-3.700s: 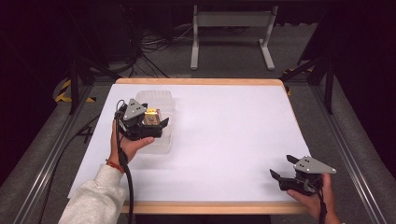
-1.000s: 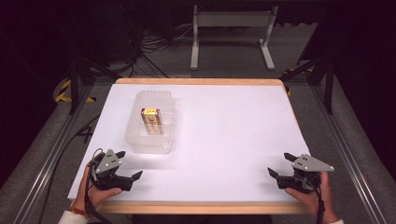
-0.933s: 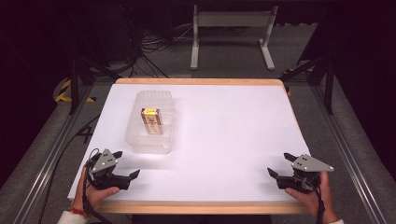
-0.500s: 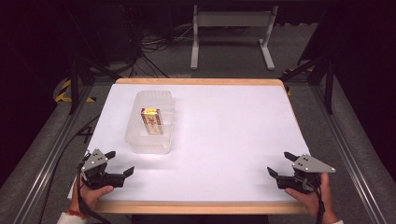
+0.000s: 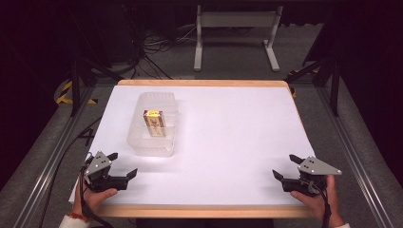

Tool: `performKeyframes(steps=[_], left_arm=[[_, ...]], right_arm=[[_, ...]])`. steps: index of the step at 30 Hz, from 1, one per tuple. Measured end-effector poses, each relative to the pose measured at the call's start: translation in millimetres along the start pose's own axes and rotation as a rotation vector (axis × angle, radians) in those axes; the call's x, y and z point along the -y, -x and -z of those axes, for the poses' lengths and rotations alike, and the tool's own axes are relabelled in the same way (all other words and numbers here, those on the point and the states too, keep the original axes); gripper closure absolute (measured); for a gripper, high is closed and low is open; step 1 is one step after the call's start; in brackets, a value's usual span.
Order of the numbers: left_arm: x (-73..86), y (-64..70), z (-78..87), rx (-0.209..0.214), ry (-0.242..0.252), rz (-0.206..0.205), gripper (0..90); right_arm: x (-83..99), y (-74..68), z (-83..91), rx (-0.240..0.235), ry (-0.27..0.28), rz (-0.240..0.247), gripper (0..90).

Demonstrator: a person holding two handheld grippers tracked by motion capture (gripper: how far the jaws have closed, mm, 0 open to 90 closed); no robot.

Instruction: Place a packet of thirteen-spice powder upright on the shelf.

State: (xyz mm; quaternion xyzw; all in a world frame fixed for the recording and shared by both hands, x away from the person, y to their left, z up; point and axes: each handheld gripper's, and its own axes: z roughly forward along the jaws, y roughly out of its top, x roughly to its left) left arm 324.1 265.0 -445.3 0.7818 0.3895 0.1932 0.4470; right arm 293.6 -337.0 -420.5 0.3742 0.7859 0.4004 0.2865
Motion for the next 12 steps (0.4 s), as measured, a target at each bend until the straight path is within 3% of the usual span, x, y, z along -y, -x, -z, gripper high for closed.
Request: performKeyframes(steps=[12], left_arm=[[0.1,2.4,1.7,-0.008,0.000,-0.001,6.2]], right_arm=[[-1.2,1.6,-1.9,0.004,0.007,-0.011,18.3]])
